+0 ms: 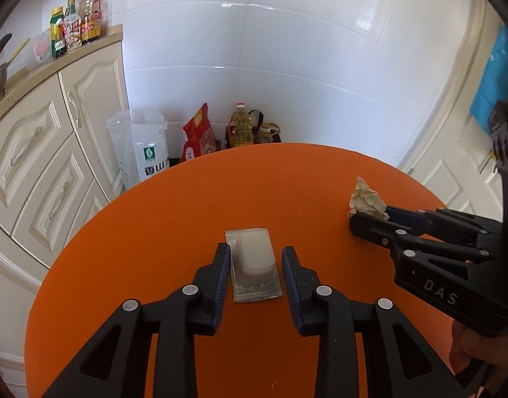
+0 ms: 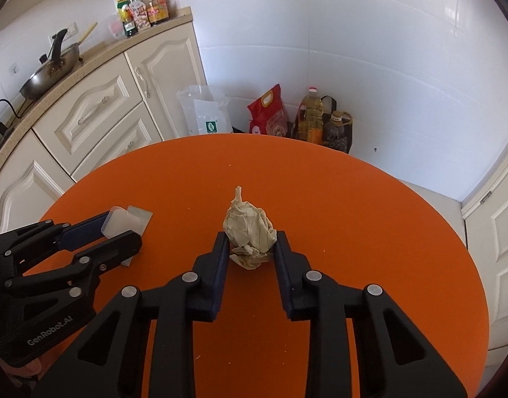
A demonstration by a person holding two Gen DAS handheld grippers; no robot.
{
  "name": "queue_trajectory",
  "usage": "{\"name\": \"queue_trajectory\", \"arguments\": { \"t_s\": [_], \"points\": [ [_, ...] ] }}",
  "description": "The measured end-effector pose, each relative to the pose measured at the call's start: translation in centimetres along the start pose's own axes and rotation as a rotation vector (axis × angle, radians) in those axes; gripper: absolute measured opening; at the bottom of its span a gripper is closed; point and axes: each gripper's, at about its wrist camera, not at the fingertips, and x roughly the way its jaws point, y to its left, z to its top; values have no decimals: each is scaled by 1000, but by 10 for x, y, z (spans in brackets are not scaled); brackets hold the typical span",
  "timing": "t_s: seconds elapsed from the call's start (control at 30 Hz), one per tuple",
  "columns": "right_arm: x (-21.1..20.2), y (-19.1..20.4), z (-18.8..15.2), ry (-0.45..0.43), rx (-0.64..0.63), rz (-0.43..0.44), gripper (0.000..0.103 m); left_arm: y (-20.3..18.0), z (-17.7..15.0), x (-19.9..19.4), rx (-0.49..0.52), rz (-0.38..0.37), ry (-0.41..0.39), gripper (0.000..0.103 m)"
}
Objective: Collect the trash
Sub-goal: 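Grasp the white plastic cup with the left gripper while the right grasps the crumpled tissue, then carry both items over the blue bucket and open both grippers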
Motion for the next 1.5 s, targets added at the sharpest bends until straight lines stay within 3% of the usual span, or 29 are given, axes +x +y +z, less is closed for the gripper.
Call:
{"name": "queue_trajectory", "arguments": {
  "t_s": [0.03,0.13,0.5,0.97,1.2,1.5],
  "points": [
    [0,0,1,-3,-1,1,27,0,8,8,-3,1,-2,26],
    [-1,1,2,-4,0,16,27,-3,-28,-14,-24,-13,-7,17],
    [-44,-6,-13,-50,36,36,27,9,-85,-85,-14,-36,-71,16],
    [-171,-11,-63,-198,91,-5,27,-33,-176,-250,65,-74,-226,16],
    [-236,-17,-99,-275,116,-36,27,-56,-228,-316,104,-98,-273,16],
    [-287,-33,-138,-338,160,-71,27,-98,-279,-379,178,-144,-315,16]
  ]
}}
